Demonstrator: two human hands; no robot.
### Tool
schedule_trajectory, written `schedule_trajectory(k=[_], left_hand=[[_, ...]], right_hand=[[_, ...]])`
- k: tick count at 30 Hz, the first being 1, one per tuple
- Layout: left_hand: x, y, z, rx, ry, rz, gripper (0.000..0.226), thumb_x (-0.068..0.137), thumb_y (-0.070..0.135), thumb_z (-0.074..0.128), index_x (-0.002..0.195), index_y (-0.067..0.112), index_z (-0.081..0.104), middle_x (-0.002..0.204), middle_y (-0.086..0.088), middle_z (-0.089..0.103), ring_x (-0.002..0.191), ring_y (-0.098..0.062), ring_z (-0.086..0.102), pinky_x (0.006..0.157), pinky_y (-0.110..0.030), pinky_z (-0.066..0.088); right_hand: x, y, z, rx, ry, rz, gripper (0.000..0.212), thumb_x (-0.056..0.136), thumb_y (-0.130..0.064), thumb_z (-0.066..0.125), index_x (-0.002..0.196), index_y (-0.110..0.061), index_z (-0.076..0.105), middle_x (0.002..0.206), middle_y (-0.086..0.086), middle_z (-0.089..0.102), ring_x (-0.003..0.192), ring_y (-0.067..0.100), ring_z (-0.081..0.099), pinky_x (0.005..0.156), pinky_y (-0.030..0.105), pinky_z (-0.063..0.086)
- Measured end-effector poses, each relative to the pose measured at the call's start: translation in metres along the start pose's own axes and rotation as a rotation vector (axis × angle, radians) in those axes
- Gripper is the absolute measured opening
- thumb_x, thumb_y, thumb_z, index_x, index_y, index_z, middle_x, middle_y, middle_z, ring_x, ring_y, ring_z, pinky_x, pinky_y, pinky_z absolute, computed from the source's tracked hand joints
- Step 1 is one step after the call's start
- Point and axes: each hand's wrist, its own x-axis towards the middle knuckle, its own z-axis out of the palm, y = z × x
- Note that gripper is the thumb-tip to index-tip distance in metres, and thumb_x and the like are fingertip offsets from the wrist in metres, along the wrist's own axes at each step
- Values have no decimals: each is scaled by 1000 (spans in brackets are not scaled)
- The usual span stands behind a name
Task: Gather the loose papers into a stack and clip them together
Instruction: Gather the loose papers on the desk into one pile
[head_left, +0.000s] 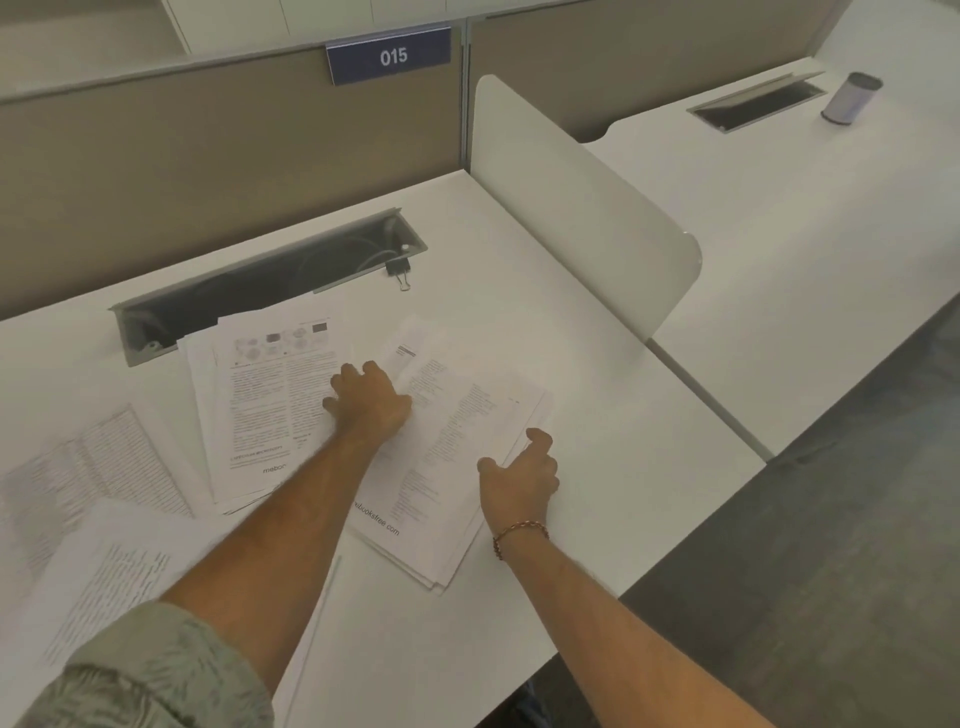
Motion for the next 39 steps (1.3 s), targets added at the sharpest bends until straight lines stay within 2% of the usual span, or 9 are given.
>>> schedule_trajectory(k=[6, 13, 18, 23, 26, 28, 30, 34, 39], left_hand=[[8, -4, 1, -48, -27, -111, 73, 88, 53, 65, 142, 11, 40, 148, -16, 39, 138, -35, 36, 111, -56, 32], [5, -4, -1, -63, -91, -93, 65, 88, 47, 67, 138, 12, 47, 144, -15, 43, 136, -35, 37, 109, -54, 32], [0, -5, -2, -108, -132, -63, 67, 87, 43, 69, 142, 14, 44, 145, -17, 40, 134, -37, 39, 108, -51, 39], [-4, -10, -7, -338, -157, -10, 72, 89, 28, 71, 147, 8, 33, 144, -18, 43, 126, -36, 51, 89, -39, 49], [-6, -15, -12, -420, -167, -16, 59, 92, 15, 61, 144, 3, 36, 137, -18, 53, 122, -34, 55, 93, -41, 52], [-8, -20, -13, -450, -179, 5, 35, 91, 8, 55, 126, 2, 52, 129, -19, 58, 111, -31, 58, 84, -37, 52], [-14, -24, -16, -425, -183, 52, 17, 92, 5, 49, 108, 3, 56, 120, -19, 61, 99, -29, 58, 74, -34, 48], [-26, -31, -19, -425, -105, 136, 25, 97, 9, 43, 119, 6, 54, 117, -14, 60, 105, -32, 59, 85, -43, 52], [-33, -53, -25, -739, 34, 96, 34, 94, 7, 49, 126, 18, 57, 122, 3, 62, 104, -21, 57, 83, -33, 47]], right_hand=[[-12, -7, 9, -8, -31, 54, 66, 85, -13, 61, 142, -21, 27, 135, 18, 41, 121, 31, 38, 93, 44, 48], [-2, -21, 14, 25, -50, 58, 68, 87, -14, 60, 145, -21, 24, 128, 18, 46, 120, 32, 41, 84, 40, 46], [6, -24, 17, 70, -47, 47, 70, 85, -14, 62, 144, -19, 26, 123, 15, 54, 118, 34, 47, 89, 44, 52], [15, -25, 20, 131, -68, 36, 69, 83, -13, 64, 142, -21, 28, 124, 12, 60, 118, 35, 53, 93, 43, 54], [19, -23, 20, 135, -70, 31, 69, 83, -13, 63, 142, -21, 27, 124, 12, 60, 118, 35, 53, 95, 45, 53], [21, -23, 20, 127, -72, 29, 70, 83, -14, 63, 142, -21, 27, 123, 12, 60, 117, 36, 53, 96, 47, 53], [23, -23, 22, 125, -78, 25, 71, 82, -13, 63, 142, -21, 27, 123, 12, 59, 118, 36, 53, 96, 48, 53], [29, -26, 21, 143, -84, 11, 75, 80, -13, 68, 143, -16, 29, 126, 15, 57, 119, 36, 53, 97, 47, 52], [40, -36, 15, 201, -129, 9, 83, 80, -21, 73, 148, -15, 25, 128, 10, 54, 113, 30, 56, 92, 37, 49]])
